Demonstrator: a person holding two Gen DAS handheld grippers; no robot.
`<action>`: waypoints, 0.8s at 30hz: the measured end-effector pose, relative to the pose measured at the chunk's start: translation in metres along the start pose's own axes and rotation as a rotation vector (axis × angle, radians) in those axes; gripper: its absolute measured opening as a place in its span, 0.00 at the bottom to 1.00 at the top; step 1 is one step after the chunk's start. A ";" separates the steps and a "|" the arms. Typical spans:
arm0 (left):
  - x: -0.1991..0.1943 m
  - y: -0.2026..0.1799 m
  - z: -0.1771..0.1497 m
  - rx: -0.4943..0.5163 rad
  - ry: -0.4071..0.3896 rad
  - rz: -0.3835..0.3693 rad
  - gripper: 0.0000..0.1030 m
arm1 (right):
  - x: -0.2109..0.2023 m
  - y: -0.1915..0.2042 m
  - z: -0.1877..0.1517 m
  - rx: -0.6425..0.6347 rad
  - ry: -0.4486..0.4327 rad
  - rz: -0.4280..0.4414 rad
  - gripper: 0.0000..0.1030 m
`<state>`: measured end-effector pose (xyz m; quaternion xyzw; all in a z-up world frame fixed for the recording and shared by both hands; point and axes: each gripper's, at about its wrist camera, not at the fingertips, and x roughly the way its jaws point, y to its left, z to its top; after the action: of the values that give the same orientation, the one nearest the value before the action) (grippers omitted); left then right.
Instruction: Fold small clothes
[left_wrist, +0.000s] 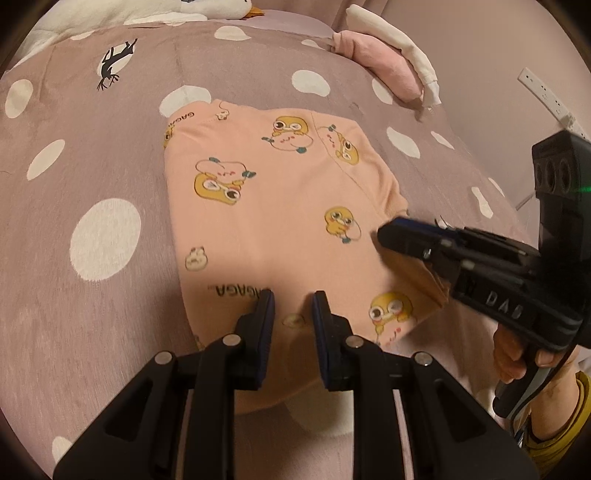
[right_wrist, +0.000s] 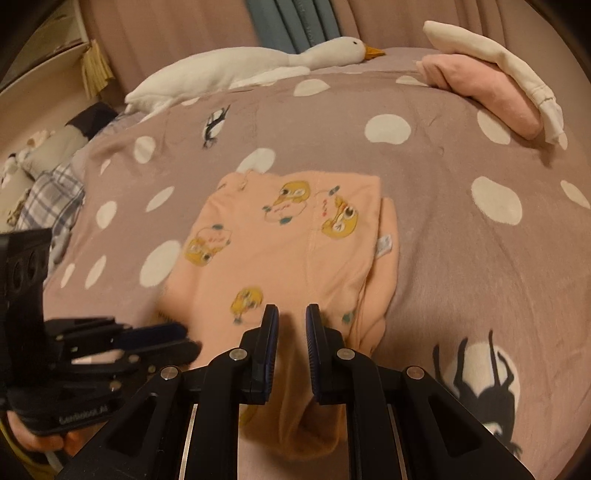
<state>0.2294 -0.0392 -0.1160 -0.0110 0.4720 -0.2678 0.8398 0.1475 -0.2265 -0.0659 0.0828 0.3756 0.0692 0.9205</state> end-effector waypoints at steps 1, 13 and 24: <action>0.000 -0.001 -0.003 0.005 0.001 0.000 0.22 | 0.002 0.001 -0.005 -0.010 0.013 -0.012 0.13; -0.011 0.000 -0.028 -0.006 0.004 -0.025 0.25 | -0.010 -0.004 -0.034 0.012 0.033 -0.006 0.13; -0.033 0.031 -0.036 -0.189 -0.018 -0.128 0.85 | -0.039 -0.055 -0.042 0.296 -0.031 0.195 0.61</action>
<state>0.2002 0.0108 -0.1182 -0.1226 0.4861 -0.2750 0.8204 0.0943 -0.2836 -0.0807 0.2547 0.3577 0.1005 0.8928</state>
